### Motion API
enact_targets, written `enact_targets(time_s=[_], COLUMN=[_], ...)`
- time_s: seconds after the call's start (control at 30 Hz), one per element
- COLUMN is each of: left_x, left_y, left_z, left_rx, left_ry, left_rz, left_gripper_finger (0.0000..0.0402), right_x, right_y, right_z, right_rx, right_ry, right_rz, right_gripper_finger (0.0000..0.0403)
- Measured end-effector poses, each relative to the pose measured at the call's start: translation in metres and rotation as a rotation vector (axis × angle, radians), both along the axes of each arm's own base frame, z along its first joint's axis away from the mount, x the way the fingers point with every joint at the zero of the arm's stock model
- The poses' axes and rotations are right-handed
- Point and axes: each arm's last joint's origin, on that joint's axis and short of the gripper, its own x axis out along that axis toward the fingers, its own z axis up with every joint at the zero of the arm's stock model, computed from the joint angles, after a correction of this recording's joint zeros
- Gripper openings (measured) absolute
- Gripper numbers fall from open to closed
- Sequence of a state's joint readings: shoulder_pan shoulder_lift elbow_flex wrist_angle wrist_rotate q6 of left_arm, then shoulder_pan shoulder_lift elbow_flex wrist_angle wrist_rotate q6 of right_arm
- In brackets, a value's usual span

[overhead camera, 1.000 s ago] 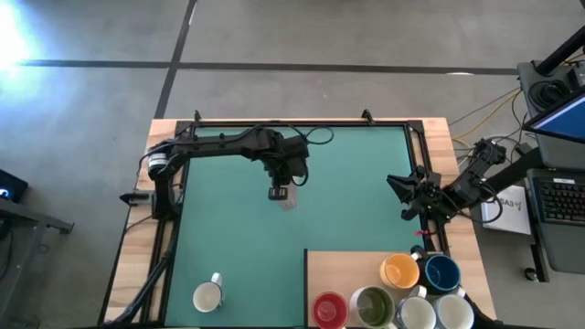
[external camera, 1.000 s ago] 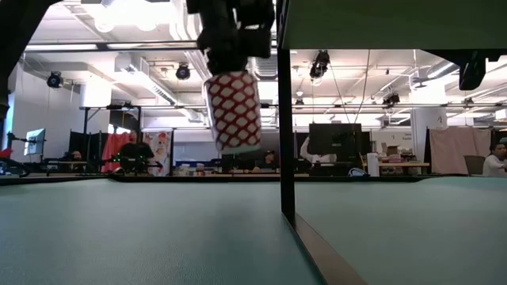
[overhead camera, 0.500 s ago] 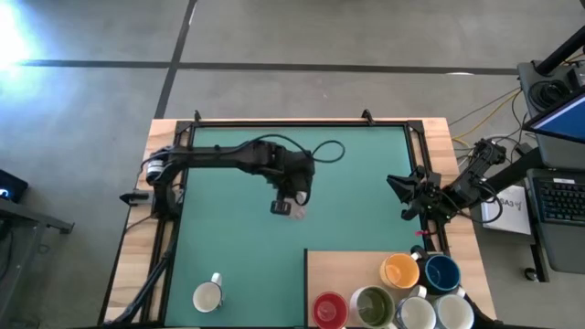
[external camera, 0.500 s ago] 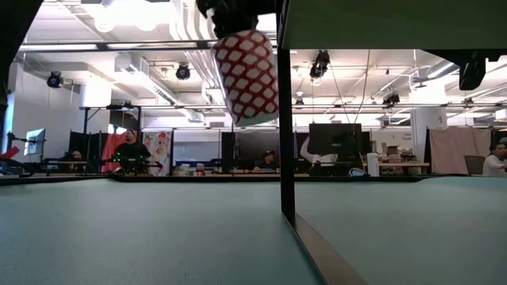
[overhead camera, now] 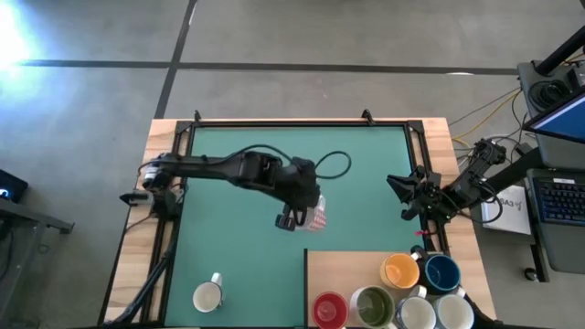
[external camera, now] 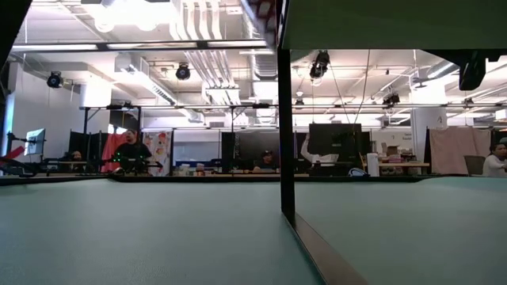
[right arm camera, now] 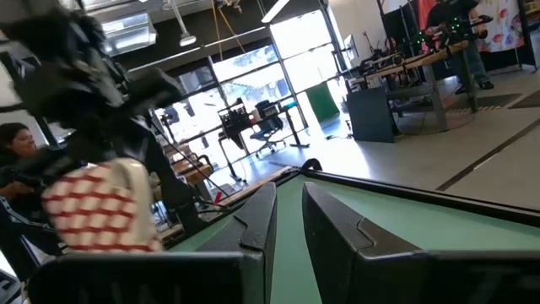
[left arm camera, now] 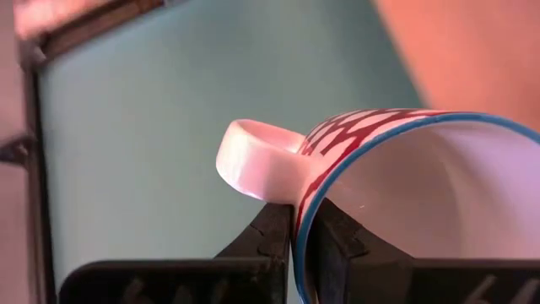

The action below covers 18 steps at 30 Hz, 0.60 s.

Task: Place coffee mugs
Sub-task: Put the red patterned mug on the shelf

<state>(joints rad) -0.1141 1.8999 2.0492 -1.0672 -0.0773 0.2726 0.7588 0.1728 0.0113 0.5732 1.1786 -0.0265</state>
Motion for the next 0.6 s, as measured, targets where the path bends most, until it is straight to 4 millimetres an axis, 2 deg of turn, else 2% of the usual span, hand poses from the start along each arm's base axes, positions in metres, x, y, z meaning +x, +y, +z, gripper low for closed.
enact_targets(time_s=[0.2,0.43,0.6], left_x=[-0.002,-0.009,-0.008], left_y=[-0.029,-0.058,-0.072], left_z=[0.007,0.007,0.006], left_rx=[0.016,-0.088,-0.135], left_ry=[-0.060,-0.051,-0.071], left_rz=[-0.031,0.016,0.021], left_gripper_finger=[0.0006,0.0011,0.0012], right_x=[0.000,0.000,0.000], right_y=[0.000,0.000,0.000], right_z=[0.000,0.000,0.000], right_rx=[0.000,0.000,0.000], right_ry=[0.000,0.000,0.000], right_rz=[0.000,0.000,0.000], right_gripper_finger=[0.0050,0.0050,0.0050])
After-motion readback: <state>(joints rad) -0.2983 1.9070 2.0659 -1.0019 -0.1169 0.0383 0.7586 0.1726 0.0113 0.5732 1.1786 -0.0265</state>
